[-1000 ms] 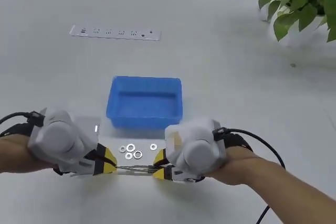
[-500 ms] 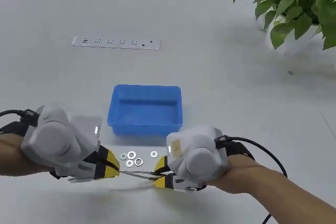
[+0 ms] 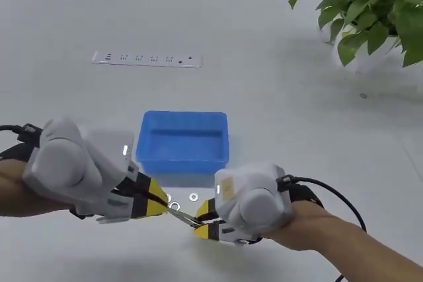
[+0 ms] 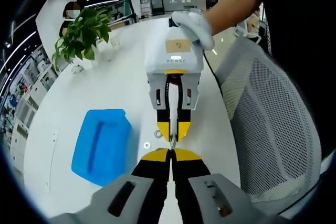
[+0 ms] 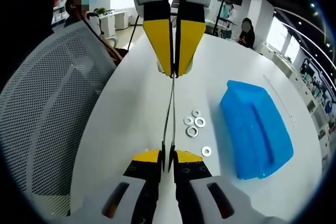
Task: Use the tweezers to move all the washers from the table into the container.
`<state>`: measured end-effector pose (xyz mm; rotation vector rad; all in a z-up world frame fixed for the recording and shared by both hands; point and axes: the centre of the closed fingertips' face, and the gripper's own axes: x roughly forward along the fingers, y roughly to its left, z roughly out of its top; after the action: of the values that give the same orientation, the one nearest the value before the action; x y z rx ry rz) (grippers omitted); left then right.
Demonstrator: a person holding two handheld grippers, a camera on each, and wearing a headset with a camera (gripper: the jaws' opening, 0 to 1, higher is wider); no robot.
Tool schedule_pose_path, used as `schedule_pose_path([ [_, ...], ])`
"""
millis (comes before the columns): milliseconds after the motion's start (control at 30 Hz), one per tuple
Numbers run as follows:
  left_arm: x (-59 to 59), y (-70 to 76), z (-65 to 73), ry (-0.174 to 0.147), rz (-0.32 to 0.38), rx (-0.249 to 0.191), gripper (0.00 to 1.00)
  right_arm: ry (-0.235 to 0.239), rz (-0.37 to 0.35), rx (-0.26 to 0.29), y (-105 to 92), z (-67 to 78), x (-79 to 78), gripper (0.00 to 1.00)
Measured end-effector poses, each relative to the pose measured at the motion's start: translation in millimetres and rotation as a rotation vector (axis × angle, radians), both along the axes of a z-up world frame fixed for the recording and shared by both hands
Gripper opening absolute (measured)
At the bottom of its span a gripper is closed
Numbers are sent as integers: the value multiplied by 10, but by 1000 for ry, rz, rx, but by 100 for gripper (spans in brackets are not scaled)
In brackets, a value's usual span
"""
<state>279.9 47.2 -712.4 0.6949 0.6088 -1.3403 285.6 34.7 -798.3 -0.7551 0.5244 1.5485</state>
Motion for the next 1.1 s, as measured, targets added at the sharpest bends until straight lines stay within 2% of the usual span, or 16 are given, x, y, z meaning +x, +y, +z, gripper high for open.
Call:
schedule_pose_path([
  [267,10,-138,150,-19,-26,-38,5,28,-30,54,39,69,-18,9],
  [433,-19,-270,191,-24,-55,-60,5,42,-33,68,57,85,-50,8],
  [567,-35,-338,109,-22,-84,-52,5,33,-13,35,30,9,-102,8],
  [700,-29,-348,120,-13,-89,-68,5,38,-26,46,12,25,-92,8],
  [833,-43,-325,26,-4,-105,-45,6,39,-26,50,16,30,-100,8],
  [933,-52,-320,-4,5,-105,-47,6,39,-26,51,22,29,-104,8],
  [1100,-45,-320,11,-11,-107,-52,5,40,-25,52,24,34,-109,8],
])
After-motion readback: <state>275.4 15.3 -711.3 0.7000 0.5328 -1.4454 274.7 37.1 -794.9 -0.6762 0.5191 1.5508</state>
